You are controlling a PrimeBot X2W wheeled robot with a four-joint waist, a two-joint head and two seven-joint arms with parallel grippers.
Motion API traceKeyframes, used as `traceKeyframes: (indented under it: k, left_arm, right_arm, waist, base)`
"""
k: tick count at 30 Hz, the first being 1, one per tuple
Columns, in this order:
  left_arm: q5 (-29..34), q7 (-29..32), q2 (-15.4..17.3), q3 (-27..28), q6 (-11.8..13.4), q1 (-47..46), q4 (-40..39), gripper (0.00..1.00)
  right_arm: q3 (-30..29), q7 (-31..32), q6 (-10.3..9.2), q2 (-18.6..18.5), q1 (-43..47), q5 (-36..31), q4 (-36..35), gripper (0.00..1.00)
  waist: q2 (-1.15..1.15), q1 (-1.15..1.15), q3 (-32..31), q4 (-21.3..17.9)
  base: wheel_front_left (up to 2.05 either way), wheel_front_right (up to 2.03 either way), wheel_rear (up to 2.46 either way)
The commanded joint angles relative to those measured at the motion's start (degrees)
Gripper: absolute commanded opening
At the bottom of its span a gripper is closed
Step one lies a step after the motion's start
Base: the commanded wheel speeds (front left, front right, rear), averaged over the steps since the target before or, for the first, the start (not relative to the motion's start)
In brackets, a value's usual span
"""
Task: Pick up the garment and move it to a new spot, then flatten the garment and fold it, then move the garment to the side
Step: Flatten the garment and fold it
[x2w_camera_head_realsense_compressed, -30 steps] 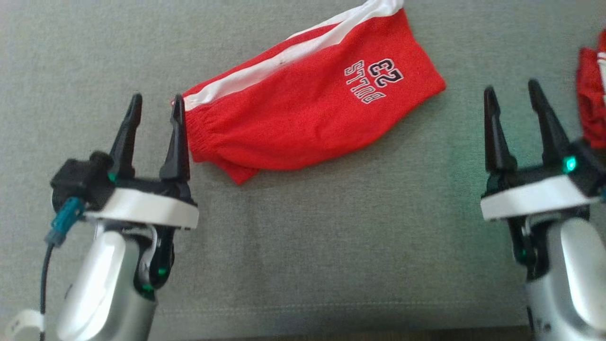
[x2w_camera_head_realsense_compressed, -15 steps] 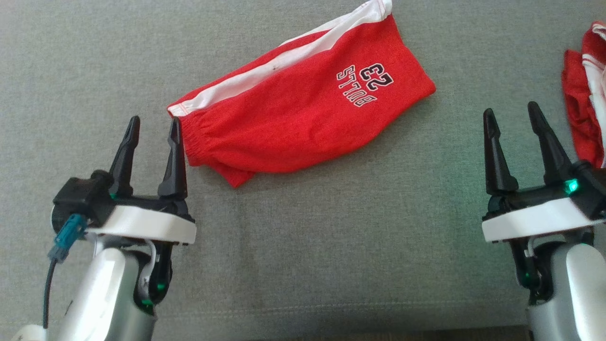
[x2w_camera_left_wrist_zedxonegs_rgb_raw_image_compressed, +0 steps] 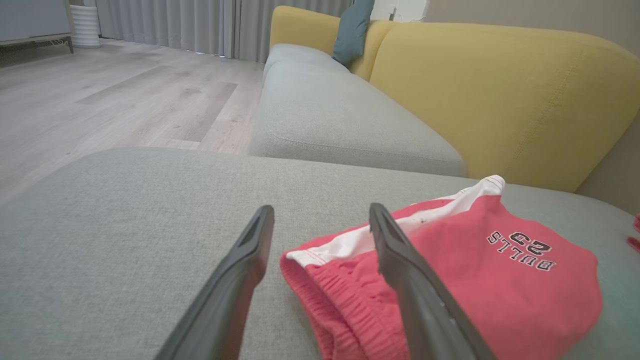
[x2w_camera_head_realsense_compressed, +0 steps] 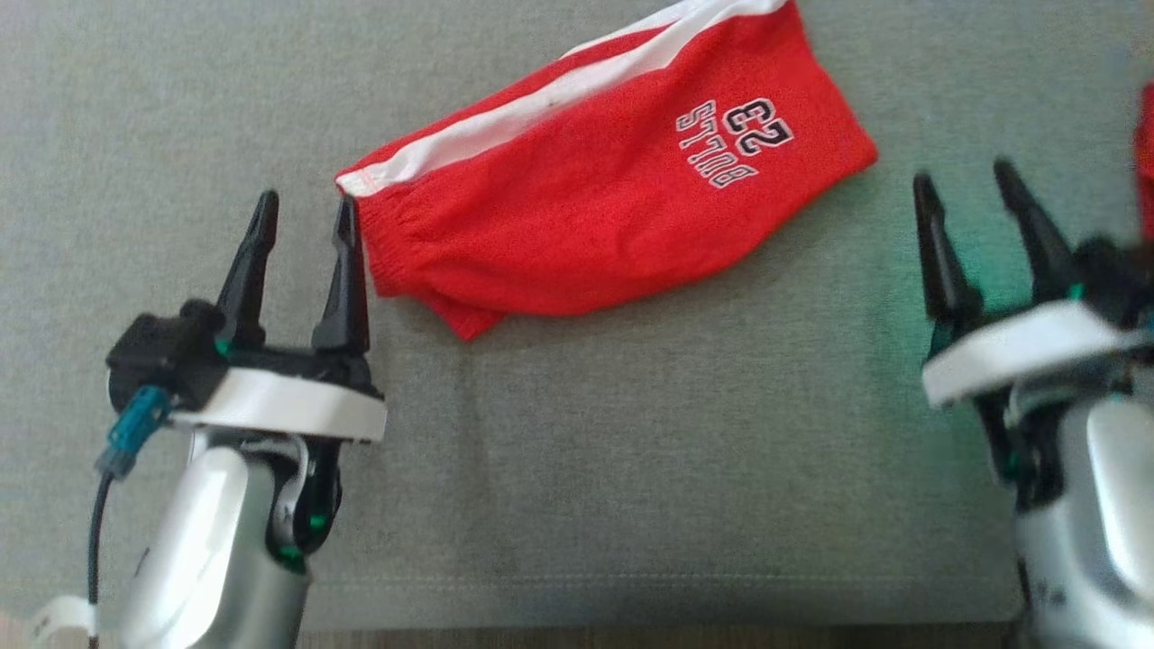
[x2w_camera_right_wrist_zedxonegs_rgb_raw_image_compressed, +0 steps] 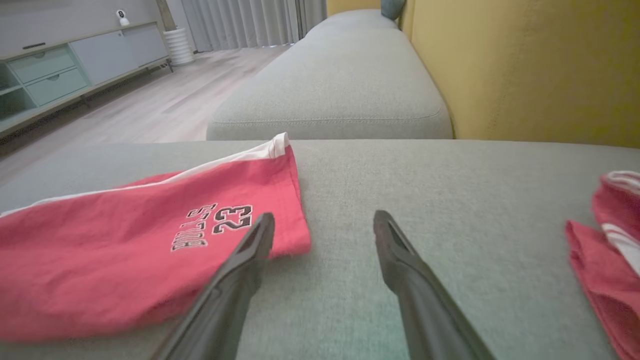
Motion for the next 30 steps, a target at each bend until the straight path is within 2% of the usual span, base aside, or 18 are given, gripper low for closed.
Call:
traceKeyframes:
  k: [1, 9, 17, 18, 19, 24, 30]
  left_arm:
    - [0.6, -0.3, 0.4, 2.3, -0.4, -2.6, -2.3, 1.00]
    - [1.5, -0.3, -1.5, 2.9, -2.0, -5.0, -1.6, 1.00]
    - [3.0, -0.3, -3.0, 3.8, -3.2, -5.1, -0.9, 1.00]
    - [3.0, -0.3, -3.2, 4.0, -3.3, -5.1, -0.9, 1.00]
    - [3.2, -0.3, -3.3, 4.1, -3.4, -5.0, -0.8, 1.00]
    - [3.8, -0.3, -3.7, 5.0, -4.2, -4.6, -0.7, 1.00]
    - [4.2, -0.3, -3.8, 6.2, -5.1, -3.4, -0.1, 1.00]
  right_arm:
    - [1.7, 0.9, -0.04, -1.3, -4.4, 1.0, -0.5, 1.00]
    - [5.7, 10.6, -0.04, -3.6, -17.1, 4.7, 13.0, 1.00]
    - [6.4, 18.4, -0.04, -3.1, -22.3, 7.4, 21.3, 0.99]
    - [6.6, 18.8, -0.04, -2.9, -22.5, 7.8, 21.6, 0.36]
    - [6.5, 19.3, -0.04, -2.6, -22.5, 8.5, 21.9, 0.00]
    - [6.4, 17.0, -0.04, -2.3, -20.5, 9.3, 20.0, 0.00]
    - [2.8, 12.1, -0.04, 0.1, -10.7, 9.8, 13.2, 0.00]
  waist:
    - [0.00, 0.00, 1.6, 1.3]
    - [0.00, 0.00, 4.5, 4.2]
    - [0.00, 0.00, 4.8, 5.4]
    - [0.00, 0.00, 4.7, 5.4]
    - [0.00, 0.00, 4.7, 5.4]
    - [0.00, 0.00, 4.1, 4.9]
    - [0.00, 0.00, 2.3, 3.7]
  base:
    - [0.00, 0.00, 0.00]
    - [0.00, 0.00, 0.00]
    - [0.00, 0.00, 0.00]
    - [0.00, 0.00, 0.00]
    - [0.00, 0.00, 0.00]
    - [0.00, 0.00, 0.00]
    - [0.00, 0.00, 0.00]
